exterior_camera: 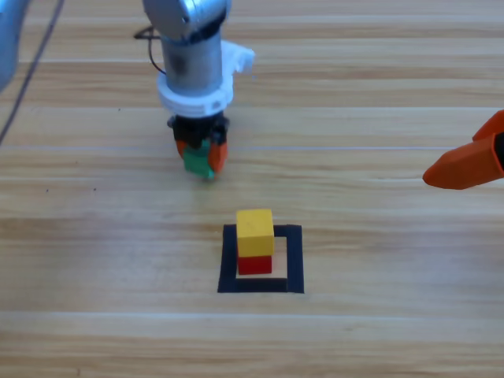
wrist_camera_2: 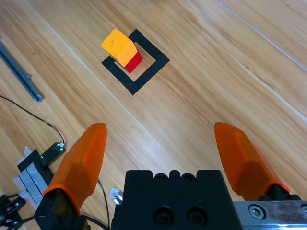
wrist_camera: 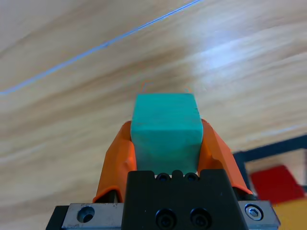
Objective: Stack the blocks in the rectangular block: red at the bottom, yellow in the middle, green on top
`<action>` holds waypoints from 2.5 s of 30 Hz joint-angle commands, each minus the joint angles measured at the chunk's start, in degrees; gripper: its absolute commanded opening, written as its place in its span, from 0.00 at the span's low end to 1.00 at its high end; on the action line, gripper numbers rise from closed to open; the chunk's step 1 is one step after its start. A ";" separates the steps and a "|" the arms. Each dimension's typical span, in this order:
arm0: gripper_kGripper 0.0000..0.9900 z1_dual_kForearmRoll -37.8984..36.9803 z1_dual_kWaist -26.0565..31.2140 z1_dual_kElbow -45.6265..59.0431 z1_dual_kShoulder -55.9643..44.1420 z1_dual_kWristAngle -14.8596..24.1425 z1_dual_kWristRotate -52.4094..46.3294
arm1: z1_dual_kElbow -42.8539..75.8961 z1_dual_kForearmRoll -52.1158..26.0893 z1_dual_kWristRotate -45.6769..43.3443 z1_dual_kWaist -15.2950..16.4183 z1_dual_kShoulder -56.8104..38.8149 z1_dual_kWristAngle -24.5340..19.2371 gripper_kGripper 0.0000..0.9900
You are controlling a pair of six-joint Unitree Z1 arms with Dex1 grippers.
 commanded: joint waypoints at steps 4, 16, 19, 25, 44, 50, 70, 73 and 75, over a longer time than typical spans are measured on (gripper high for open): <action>0.05 2.40 -0.43 7.39 -21.45 -1.37 -17.27 | 1.89 -1.12 0.42 -1.06 1.54 0.61 1.00; 0.04 2.66 -9.74 15.92 -23.74 -1.11 -26.76 | -0.31 -1.64 0.25 3.33 3.82 1.40 1.00; 0.04 2.66 -10.80 16.00 -22.07 -1.11 -27.29 | -1.19 -1.64 0.25 5.18 4.61 0.25 1.00; 0.04 2.66 -12.56 16.09 -18.99 -1.28 -29.23 | -1.54 -1.64 0.16 5.62 5.58 -0.01 1.00; 0.04 2.66 -16.42 14.33 -15.30 -3.13 -35.64 | -1.98 -1.73 0.25 5.62 7.51 -1.42 1.00; 0.04 2.66 -16.42 13.19 -13.46 -4.97 -36.96 | -2.06 -1.73 0.25 5.62 7.78 -2.21 1.00; 0.04 2.66 -17.04 10.99 -10.99 -4.71 -37.58 | -2.24 -1.73 0.33 5.62 7.69 -2.29 1.00; 0.04 2.66 -17.13 10.91 -10.73 -4.44 -37.58 | -2.24 -1.73 0.33 5.62 7.69 -2.29 1.00; 0.04 2.66 -17.13 10.91 -10.64 -4.36 -37.58 | -2.24 -1.73 0.33 5.62 7.69 -2.29 1.00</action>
